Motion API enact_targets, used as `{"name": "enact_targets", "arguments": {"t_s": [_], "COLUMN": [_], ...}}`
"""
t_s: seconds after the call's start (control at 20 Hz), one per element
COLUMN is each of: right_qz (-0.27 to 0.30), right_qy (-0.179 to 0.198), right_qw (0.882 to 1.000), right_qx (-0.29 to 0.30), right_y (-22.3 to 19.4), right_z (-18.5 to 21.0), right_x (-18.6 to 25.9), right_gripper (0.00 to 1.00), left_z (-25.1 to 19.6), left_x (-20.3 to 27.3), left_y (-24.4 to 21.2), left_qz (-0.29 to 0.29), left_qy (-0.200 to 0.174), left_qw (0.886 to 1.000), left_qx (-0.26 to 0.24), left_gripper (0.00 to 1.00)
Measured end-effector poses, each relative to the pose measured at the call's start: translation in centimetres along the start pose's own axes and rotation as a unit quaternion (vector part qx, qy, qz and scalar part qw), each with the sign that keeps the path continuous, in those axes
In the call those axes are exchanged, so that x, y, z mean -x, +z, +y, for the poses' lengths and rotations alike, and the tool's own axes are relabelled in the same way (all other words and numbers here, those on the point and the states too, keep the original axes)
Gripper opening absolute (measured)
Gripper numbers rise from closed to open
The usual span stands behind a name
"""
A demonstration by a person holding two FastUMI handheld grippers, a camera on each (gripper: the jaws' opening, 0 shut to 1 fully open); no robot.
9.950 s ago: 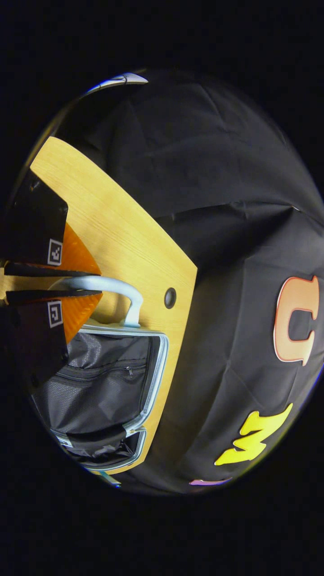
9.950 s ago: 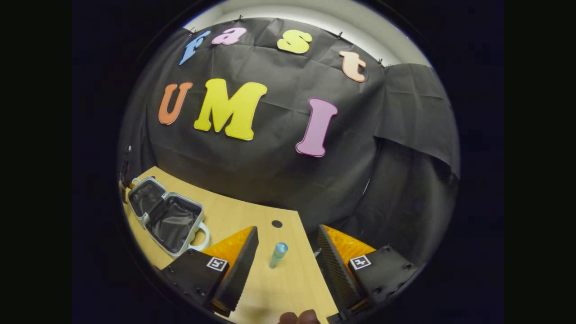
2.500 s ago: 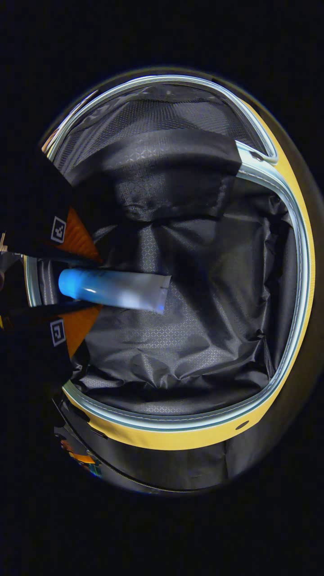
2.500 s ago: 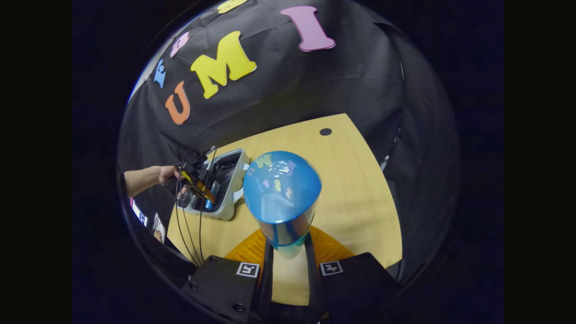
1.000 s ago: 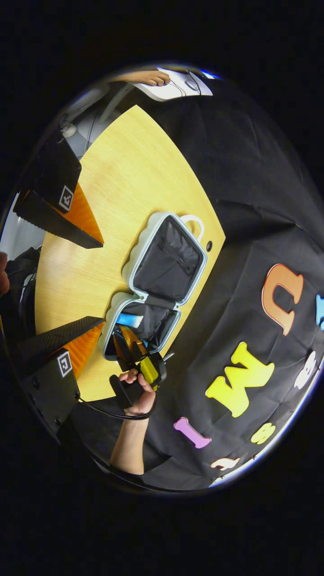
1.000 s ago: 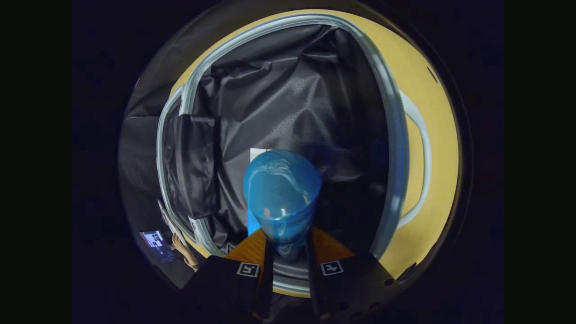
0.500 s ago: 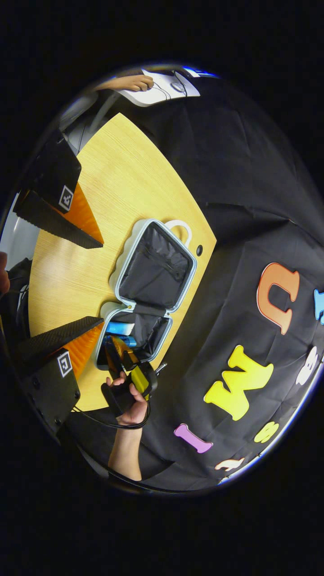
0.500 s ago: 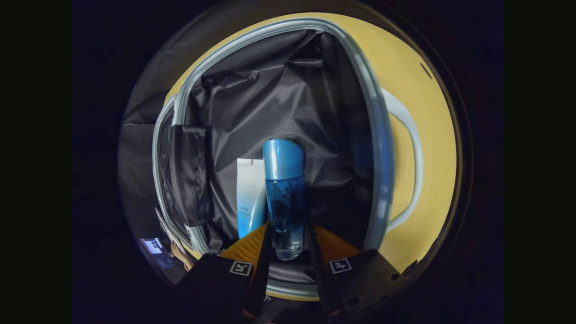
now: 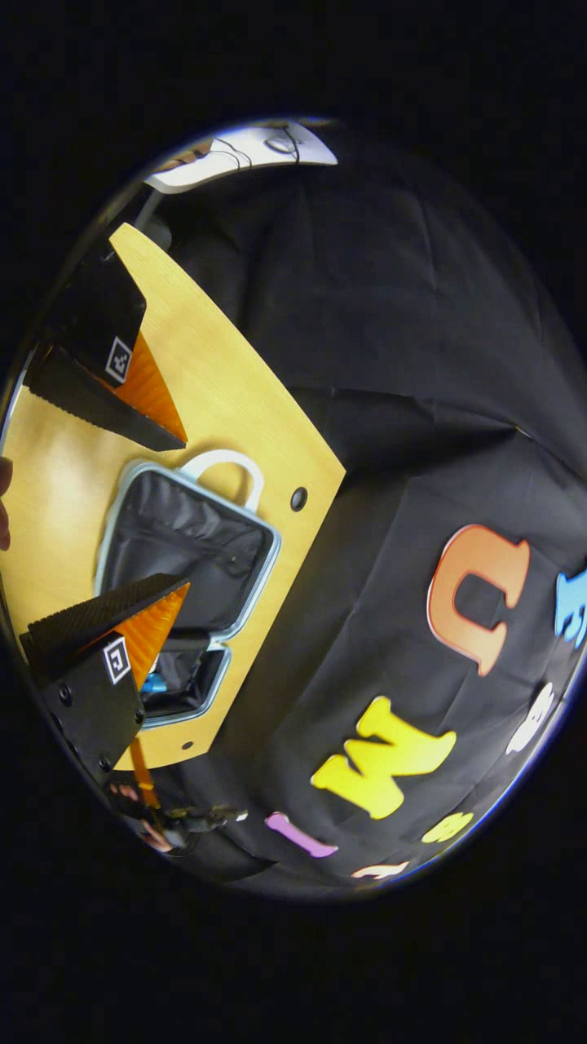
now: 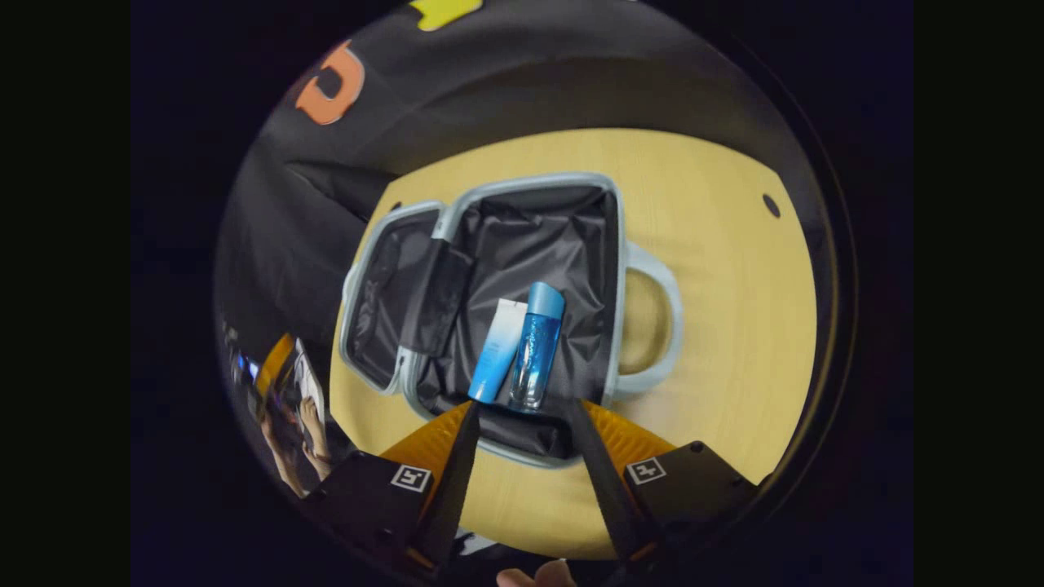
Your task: First open the suitcase, pack the skin care products into it, and then close the suitcase.
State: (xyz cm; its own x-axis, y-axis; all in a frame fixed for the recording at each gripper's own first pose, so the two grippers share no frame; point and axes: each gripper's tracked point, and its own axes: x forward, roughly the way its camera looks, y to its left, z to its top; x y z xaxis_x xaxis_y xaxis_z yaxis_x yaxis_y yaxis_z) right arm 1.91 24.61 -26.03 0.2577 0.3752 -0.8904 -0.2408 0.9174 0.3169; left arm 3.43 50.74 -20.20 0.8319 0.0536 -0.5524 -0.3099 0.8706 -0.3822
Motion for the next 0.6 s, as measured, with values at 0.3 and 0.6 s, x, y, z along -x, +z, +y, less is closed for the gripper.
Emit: {"name": "enact_targets", "arguments": {"t_s": [0.3, 0.6], "right_qz": [-0.044, -0.080], "right_qy": [0.030, 0.026], "right_qw": [0.998, 0.988], "right_qx": [-0.042, -0.130], "right_y": [-2.3, -3.3], "right_z": [-2.9, -7.5], "right_x": [6.7, 10.3], "right_gripper": [0.69, 0.69], "left_z": [4.2, 5.9], "left_x": [-10.0, -13.9], "left_y": [-1.8, -2.6], "left_qz": [0.084, 0.106], "left_qy": [0.028, 0.066], "left_qw": [0.996, 0.991], "left_qx": [0.002, 0.038], "left_gripper": [0.95, 0.99]}}
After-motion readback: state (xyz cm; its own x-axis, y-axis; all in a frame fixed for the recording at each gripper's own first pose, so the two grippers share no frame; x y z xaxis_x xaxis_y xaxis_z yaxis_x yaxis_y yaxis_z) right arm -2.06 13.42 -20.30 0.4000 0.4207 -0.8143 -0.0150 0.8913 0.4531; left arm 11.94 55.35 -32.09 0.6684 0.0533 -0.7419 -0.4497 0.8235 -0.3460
